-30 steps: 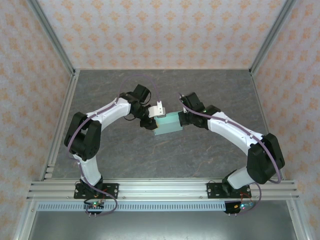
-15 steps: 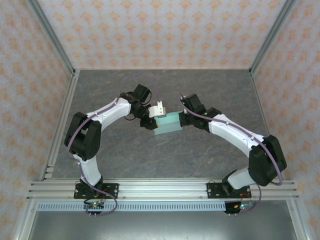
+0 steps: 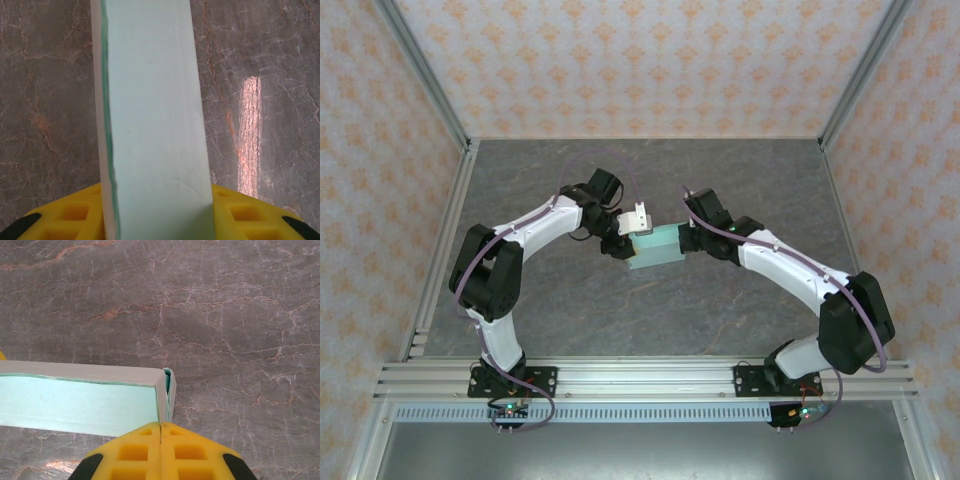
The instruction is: Fold the paper box
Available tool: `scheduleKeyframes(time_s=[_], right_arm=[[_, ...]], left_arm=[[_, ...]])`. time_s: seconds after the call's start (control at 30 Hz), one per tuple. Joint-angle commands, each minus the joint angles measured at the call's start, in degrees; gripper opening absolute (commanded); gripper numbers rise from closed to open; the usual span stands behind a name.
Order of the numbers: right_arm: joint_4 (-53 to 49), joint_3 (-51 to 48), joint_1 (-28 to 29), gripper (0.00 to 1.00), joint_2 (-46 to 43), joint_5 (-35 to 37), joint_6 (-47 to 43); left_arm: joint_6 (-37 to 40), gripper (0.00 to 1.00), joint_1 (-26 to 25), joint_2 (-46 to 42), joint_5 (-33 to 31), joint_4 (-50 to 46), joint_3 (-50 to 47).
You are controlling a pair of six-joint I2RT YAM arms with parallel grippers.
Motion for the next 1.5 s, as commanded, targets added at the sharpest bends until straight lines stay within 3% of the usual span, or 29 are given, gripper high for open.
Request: scheduleKeyframes(time_s=[0.0,0.5,1.47], right_arm=[[-1.4,0.9,0.6,0.0,-1.3,-0.3,1.6],[-0.8,1.5,0.9,0.0,-0.9,-1.9,3.5],[-3.7,-1.2,0.8,0.0,-0.8,5.2,-0.6]], left_arm=[[-1.7,0.26,0.0,1.1,-4.2,-1.0,1.2],[-1.7,0.25,0.0,1.2,-4.6,-0.9,1.3],[-2.0,0.25,0.0,1.3,-5.5,-1.2,1.4]])
